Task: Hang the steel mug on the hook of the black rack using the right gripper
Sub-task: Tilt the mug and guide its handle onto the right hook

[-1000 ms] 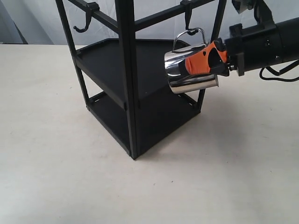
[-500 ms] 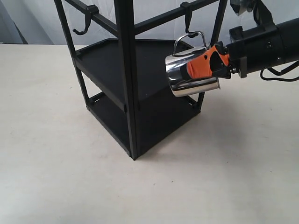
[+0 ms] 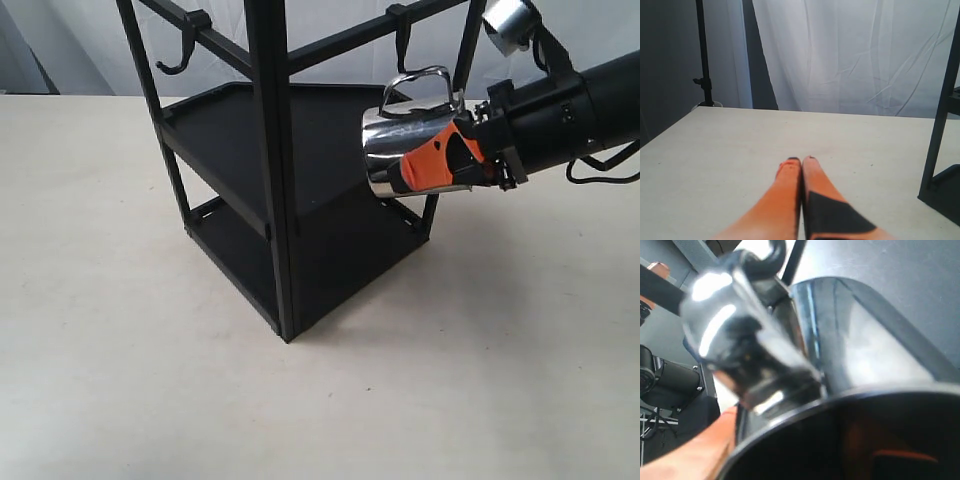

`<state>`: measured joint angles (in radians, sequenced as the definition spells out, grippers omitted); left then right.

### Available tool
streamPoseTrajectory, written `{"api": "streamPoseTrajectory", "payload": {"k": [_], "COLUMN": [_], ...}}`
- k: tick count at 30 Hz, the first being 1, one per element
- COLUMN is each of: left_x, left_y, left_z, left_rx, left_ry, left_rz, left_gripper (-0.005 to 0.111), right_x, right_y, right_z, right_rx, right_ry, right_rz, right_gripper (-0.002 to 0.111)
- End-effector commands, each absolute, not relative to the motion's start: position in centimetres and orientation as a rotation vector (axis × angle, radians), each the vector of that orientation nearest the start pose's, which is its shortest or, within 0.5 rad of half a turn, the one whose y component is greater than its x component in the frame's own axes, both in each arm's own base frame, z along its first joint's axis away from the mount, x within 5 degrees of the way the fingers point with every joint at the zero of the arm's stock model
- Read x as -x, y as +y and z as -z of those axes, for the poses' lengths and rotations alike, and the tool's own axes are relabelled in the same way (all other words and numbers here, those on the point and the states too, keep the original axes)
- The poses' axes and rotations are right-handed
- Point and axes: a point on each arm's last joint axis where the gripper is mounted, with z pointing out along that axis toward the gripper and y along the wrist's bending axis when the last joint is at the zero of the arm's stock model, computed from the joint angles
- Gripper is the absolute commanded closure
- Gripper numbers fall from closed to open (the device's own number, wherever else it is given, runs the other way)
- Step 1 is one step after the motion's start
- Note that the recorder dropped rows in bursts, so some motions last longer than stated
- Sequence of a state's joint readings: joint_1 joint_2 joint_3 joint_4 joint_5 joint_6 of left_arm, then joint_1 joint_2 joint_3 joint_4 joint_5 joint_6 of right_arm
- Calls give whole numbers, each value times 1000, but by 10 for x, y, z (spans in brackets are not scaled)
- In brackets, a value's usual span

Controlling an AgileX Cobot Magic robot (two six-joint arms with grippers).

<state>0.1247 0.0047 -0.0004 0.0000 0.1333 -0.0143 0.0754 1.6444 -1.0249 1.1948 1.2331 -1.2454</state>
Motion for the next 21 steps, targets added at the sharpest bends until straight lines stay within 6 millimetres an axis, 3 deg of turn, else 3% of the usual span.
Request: {"api": "streamPoseTrajectory", "payload": {"k": [1,6,11,21], "left_x": [-56,-56,-56,-56], "left_y": [7,7,7,7], "left_z": [-202,-202,-202,-202], "left_rx": [108,108,108,108], "left_ry": [1608,1608,1608,1608], "left_rz": [-78,-78,-78,-78], "left_gripper": [105,105,105,105], "right_x": [-284,-276,-272,-270], "right_y": [99,96,95,94], "right_z": [-259,-267,-272,-275], "right_rx": [904,959,952,960], "right_ry": [2195,2224,2234,2227], "right_rz": [-1249,-1181,-1167,-1156], "right_gripper": [58,57,47,46]}}
